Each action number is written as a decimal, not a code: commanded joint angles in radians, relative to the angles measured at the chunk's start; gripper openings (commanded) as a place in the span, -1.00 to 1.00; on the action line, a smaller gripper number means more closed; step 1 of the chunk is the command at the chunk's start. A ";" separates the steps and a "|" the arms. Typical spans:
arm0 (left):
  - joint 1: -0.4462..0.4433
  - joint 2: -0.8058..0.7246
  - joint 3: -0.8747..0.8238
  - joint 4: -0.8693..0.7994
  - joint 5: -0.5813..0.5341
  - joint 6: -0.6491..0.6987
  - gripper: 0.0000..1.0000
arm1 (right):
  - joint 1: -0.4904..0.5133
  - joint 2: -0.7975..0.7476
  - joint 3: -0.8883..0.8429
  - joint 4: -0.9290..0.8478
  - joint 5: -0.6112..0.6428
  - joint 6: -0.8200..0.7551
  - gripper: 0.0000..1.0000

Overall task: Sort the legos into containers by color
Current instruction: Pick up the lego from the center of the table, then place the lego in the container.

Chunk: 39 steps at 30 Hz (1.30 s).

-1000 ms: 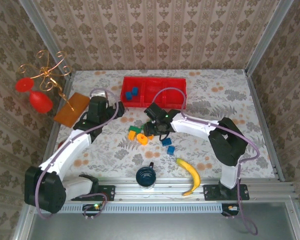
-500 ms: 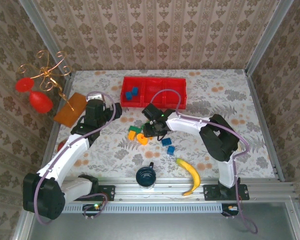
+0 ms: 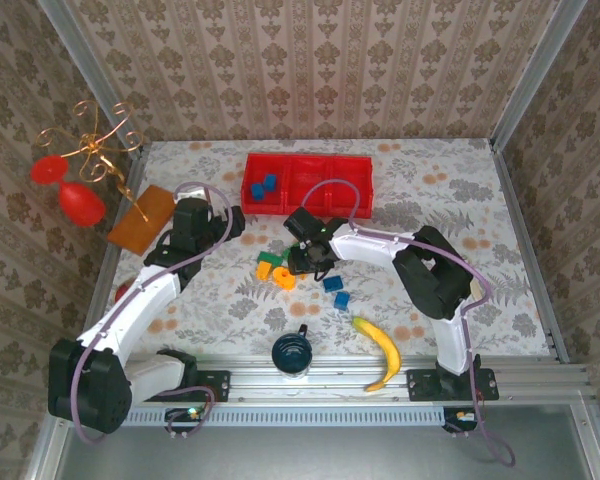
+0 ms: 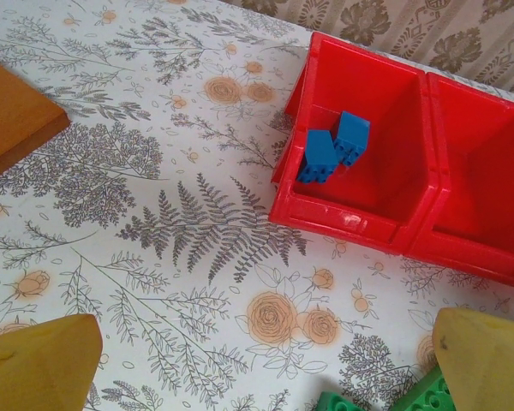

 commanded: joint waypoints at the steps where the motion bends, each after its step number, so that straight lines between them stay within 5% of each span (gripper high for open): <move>1: 0.009 0.006 -0.012 0.014 0.006 -0.019 1.00 | -0.005 0.019 0.021 -0.041 -0.004 -0.009 -0.15; 21: 0.013 -0.026 -0.019 0.001 0.007 -0.032 1.00 | -0.005 -0.151 -0.065 -0.084 0.076 -0.004 -0.97; 39: 0.022 -0.040 -0.020 -0.016 0.012 -0.027 1.00 | -0.100 -0.239 0.049 -0.123 0.148 -0.089 -1.00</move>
